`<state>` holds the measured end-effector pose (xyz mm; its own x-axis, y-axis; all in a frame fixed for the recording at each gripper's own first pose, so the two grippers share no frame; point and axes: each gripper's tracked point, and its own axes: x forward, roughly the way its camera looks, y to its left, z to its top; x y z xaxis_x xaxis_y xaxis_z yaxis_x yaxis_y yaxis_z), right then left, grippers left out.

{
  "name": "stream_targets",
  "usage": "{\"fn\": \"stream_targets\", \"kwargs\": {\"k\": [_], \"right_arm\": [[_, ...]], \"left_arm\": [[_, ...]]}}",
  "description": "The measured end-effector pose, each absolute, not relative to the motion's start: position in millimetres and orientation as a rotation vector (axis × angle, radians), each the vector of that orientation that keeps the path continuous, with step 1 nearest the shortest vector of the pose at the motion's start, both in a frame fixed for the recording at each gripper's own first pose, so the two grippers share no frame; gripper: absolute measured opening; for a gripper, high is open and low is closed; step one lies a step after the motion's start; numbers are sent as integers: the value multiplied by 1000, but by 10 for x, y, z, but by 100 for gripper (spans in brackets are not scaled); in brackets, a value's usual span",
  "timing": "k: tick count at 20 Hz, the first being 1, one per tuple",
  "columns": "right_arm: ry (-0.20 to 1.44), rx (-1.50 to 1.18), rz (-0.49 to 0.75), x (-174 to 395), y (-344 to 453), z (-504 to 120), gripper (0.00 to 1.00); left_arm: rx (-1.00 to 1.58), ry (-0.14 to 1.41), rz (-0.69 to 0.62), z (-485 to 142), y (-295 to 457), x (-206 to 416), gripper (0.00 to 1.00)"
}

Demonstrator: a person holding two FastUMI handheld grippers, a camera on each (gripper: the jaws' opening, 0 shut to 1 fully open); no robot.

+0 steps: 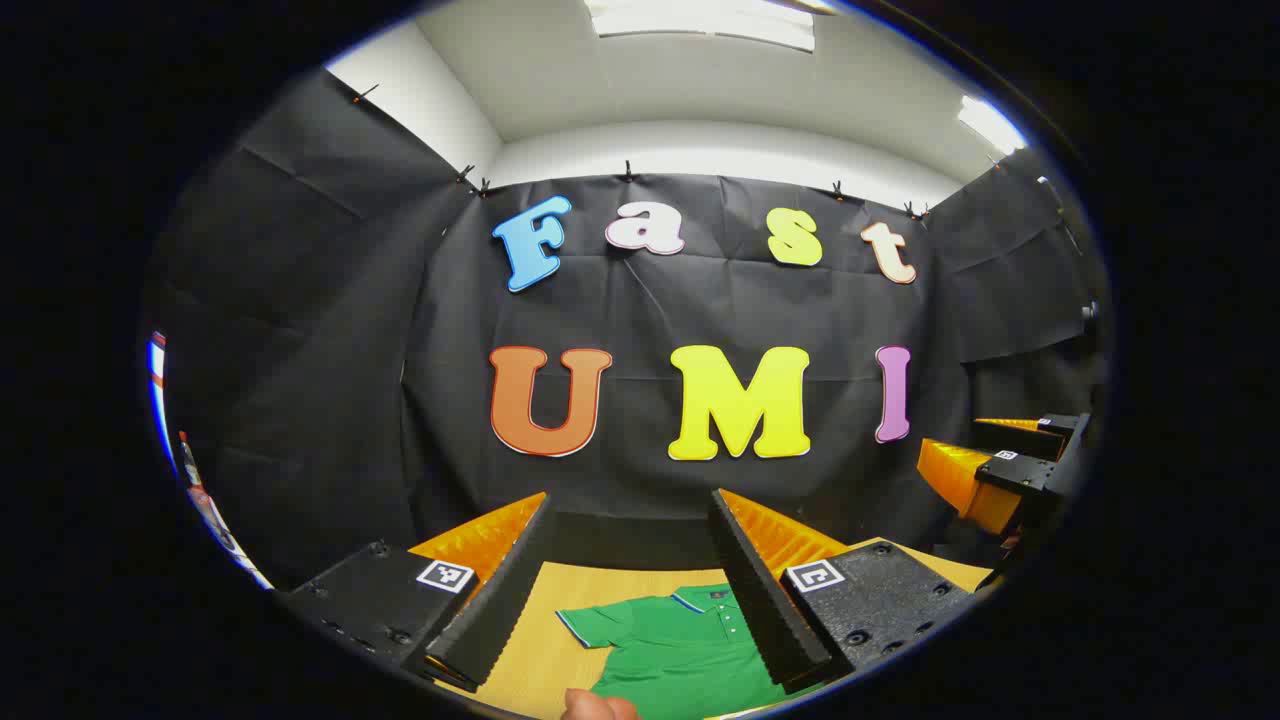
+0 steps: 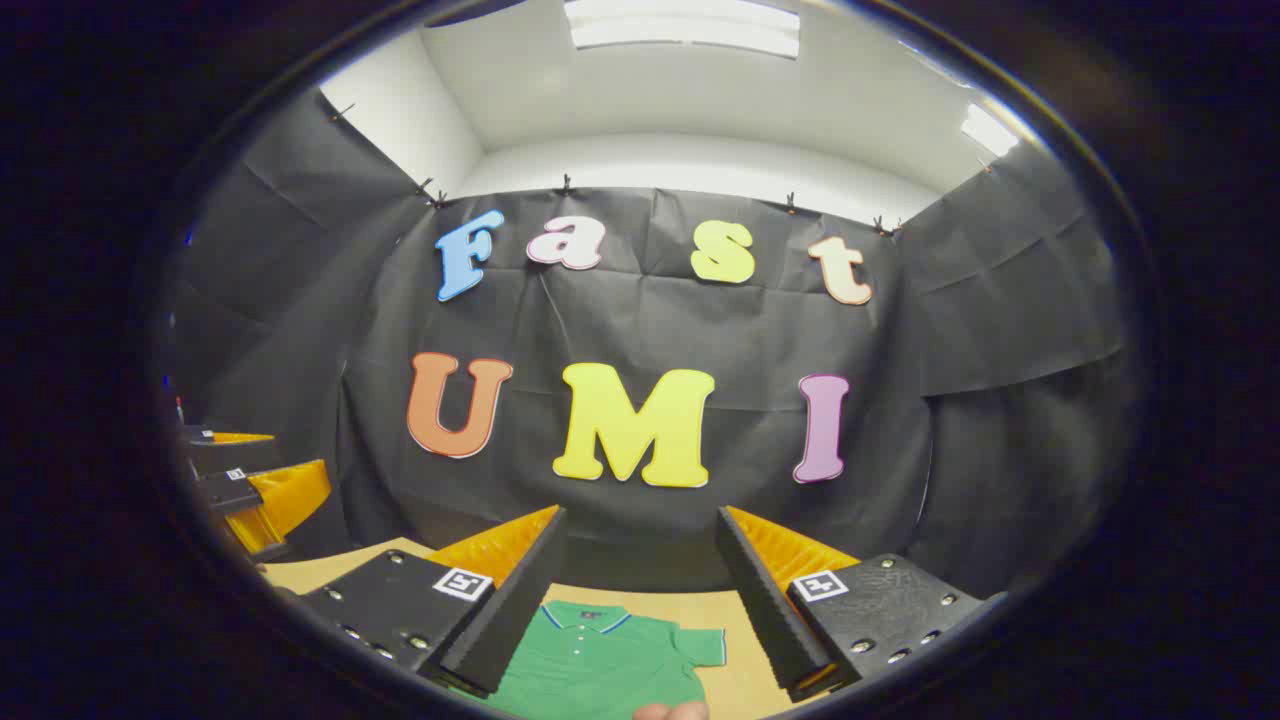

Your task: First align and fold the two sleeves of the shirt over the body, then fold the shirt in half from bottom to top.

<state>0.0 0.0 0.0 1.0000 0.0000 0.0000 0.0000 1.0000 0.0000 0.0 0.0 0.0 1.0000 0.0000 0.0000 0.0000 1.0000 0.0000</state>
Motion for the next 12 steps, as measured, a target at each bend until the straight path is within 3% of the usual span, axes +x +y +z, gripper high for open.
{"fn": "stream_targets", "kwargs": {"k": [12], "right_arm": [[82, 38, 28, 130, -9, -284, 93]], "left_arm": [[6, 46, 8, -117, 11, 47, 98]]}}
